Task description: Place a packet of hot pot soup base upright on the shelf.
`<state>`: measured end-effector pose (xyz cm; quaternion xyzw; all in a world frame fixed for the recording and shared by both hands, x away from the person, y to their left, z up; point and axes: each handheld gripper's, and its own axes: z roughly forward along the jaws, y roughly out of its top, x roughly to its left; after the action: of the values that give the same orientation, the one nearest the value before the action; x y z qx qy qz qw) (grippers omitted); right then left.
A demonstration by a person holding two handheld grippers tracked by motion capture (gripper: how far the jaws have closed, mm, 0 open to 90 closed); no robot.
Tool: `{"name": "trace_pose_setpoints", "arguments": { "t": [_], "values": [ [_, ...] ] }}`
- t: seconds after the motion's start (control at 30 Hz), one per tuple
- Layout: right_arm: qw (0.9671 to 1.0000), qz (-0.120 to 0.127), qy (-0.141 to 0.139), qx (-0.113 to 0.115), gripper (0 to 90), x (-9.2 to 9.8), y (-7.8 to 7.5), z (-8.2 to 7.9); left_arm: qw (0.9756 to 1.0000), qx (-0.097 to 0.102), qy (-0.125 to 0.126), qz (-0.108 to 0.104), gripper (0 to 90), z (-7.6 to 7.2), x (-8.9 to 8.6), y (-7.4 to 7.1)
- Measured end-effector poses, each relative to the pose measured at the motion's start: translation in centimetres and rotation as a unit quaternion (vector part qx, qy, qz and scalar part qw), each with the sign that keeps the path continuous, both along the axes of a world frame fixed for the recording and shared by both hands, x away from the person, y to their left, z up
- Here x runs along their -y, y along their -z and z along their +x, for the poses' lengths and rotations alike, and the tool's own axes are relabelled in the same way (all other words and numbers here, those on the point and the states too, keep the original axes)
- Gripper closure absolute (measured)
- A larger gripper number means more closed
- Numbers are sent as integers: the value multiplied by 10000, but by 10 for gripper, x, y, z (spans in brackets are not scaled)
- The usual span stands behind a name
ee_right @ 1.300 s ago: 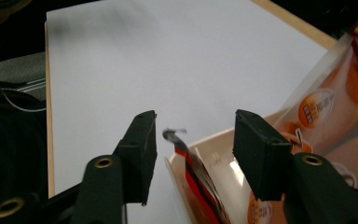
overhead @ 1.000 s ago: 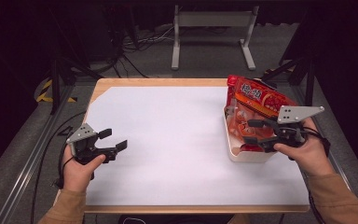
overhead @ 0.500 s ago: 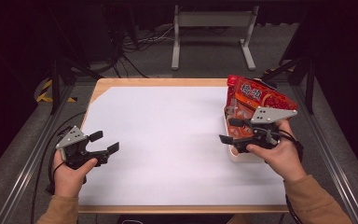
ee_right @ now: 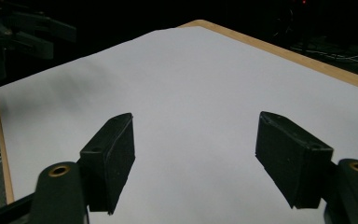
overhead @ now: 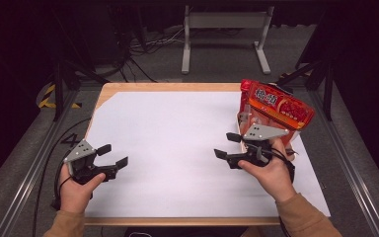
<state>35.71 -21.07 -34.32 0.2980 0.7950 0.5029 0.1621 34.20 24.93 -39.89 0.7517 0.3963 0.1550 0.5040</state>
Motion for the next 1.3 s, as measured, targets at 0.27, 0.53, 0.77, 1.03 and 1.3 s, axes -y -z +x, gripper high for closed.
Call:
{"name": "trace_pose_setpoints", "arguments": {
  "t": [0.27, 0.53, 0.77, 1.03, 1.3],
  "values": [
    [10000, 0, 6, -11, 288, -18, 28, -4, 9999, -89, 45, -18, 173, -3, 1, 8],
    [9999, -36, 106, 11, 263, -33, 55, -6, 9999, -87, 135, 55, 170, -3, 5, 15],
    [9997, -185, 118, -91, 261, -37, 75, -5, 9987, -244, 410, 203, 163, 0, 9, 24],
    [9988, -380, 225, -205, 251, -37, 92, -3, 9981, -349, 430, 255, 162, 1, 9, 32],
    [9975, -554, 377, -217, 246, -35, 97, 0, 9978, -395, 447, 277, 148, 1, 10, 36]
  ]
}}
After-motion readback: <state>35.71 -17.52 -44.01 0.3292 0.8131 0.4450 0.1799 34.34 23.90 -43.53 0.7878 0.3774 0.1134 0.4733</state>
